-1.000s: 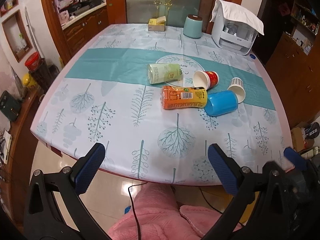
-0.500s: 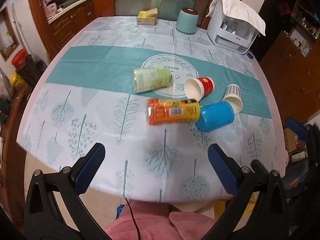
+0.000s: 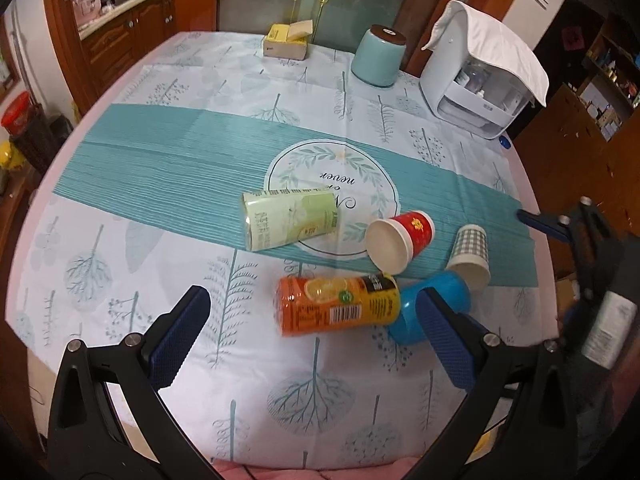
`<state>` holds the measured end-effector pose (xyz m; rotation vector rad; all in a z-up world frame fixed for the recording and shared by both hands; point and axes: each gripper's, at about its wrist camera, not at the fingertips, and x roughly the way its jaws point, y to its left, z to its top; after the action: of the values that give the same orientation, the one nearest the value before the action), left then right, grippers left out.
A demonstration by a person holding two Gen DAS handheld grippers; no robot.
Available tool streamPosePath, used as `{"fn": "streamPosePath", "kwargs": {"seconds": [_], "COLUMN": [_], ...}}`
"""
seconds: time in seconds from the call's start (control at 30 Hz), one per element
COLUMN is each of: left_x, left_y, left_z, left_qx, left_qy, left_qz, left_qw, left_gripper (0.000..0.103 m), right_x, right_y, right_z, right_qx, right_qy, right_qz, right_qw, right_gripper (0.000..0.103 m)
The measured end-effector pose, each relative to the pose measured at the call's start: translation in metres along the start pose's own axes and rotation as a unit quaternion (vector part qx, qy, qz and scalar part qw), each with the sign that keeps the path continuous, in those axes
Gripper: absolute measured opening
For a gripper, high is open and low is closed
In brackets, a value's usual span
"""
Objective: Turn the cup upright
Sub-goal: 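Reach the right gripper to the red paper cup lying on its side, then close the right gripper on the red paper cup and lift it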
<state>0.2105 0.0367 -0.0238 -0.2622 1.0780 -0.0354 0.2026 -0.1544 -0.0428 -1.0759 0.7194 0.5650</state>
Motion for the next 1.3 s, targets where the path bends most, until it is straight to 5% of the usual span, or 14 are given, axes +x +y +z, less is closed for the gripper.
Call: {"fn": "streamPosePath", "kwargs": {"seconds": [0.23,0.43,0.6,0.83,1.07,1.3], "left_x": [0.032,0.044,0.055,0.062,0.052,0.012], "left_y": [0.026,0.044,0.057,0.059,0.054,0.048], "left_z": [0.010,0.020,0.030,0.033,0.026,0.006], "left_qx": [-0.030,-0.055,-0.073,-0.077,-0.073,-0.064], "left_qy": [0.017,0.017,0.020,0.025,0.015,-0.023], "left_qz": [-0.033,-0.004,0.007,0.012,0.008,0.008], "left_qw": [0.9989,0.9983,0.9971,0.9967,0.9972,0.9977], "left_gripper": [0.102,0.102,0.102,0.102,0.102,0.102], "right_x": [0.103,0.171,0.208,0.251,0.247,0.207], "right_y": [-0.012,-0.011,-0.008,-0.008,-0.021,-0.043], "right_z": [0.006,0.013,0.019,0.023,0.025,0.026], "right_qx": [-0.045,-0.063,-0.071,-0.049,0.006,0.125], "right_qy": [0.032,0.064,0.073,0.091,0.066,0.033], "right_qz": [0.071,0.123,0.149,0.159,0.137,0.121], "right_qw": [0.996,0.988,0.984,0.982,0.988,0.984], "right_gripper": [0.096,0.087,0.085,0.068,0.065,0.065]}}
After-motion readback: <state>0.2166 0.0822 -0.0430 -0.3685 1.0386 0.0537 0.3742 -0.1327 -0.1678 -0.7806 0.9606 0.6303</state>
